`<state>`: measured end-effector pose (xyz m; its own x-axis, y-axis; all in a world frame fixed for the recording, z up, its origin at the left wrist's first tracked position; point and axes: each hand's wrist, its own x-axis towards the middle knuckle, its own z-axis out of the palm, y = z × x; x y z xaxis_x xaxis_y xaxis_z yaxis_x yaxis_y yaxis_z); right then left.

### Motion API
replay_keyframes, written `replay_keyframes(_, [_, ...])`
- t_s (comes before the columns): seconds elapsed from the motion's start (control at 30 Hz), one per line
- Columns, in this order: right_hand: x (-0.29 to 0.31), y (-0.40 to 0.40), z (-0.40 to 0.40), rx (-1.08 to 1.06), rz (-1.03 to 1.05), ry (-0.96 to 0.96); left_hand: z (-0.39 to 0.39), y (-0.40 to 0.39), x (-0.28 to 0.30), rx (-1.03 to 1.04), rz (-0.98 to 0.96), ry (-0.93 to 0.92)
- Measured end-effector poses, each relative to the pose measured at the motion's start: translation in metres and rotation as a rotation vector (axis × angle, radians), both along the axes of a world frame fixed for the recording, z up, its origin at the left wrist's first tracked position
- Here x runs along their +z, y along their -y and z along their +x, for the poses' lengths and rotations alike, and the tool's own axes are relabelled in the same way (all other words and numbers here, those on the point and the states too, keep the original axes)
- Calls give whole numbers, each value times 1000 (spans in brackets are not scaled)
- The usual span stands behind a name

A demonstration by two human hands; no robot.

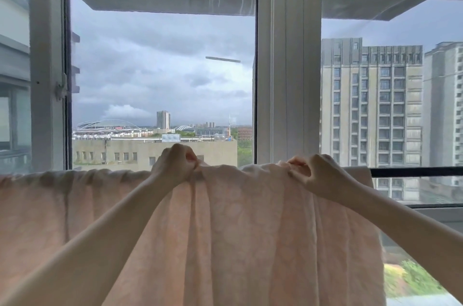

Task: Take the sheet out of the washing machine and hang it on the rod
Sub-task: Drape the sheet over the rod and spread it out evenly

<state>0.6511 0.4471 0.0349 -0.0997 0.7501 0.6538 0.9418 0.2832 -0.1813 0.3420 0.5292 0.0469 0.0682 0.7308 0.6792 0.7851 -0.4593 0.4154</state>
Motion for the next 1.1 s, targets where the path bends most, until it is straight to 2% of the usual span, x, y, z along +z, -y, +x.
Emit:
replay_keyframes(0.13, [-8,2,-3,24,74,-27,13,16,-3,-154,114,-22])
replay_keyframes(0.3, [-11,5,-12,4,170,-73,36,29,-14,-351,10,-106])
replay_keyframes(0.4, [-9,5,-15,-5,208,-86,47,33,-21,-295,52,-155])
replay_keyframes(0.57, [8,2,-6,18,272,-84,66,33,-6,-198,185,-42])
replay_keyframes(0.67, [20,-7,12,-103,311,-98,79,21,12,-98,242,87])
replay_keyframes(0.73, [20,-13,26,-170,234,-107,86,9,13,-63,159,133])
replay_keyframes(0.8, [12,-16,37,-167,87,-115,91,-2,4,-2,-35,15])
replay_keyframes(0.87, [1,-14,42,-155,-5,-108,93,-8,-7,114,-124,-103])
replay_keyframes(1.03, [-17,1,44,-108,99,-46,85,-17,-7,86,-137,-139])
replay_keyframes(1.1, [-18,13,42,-155,149,18,82,-18,-9,72,-110,-139])
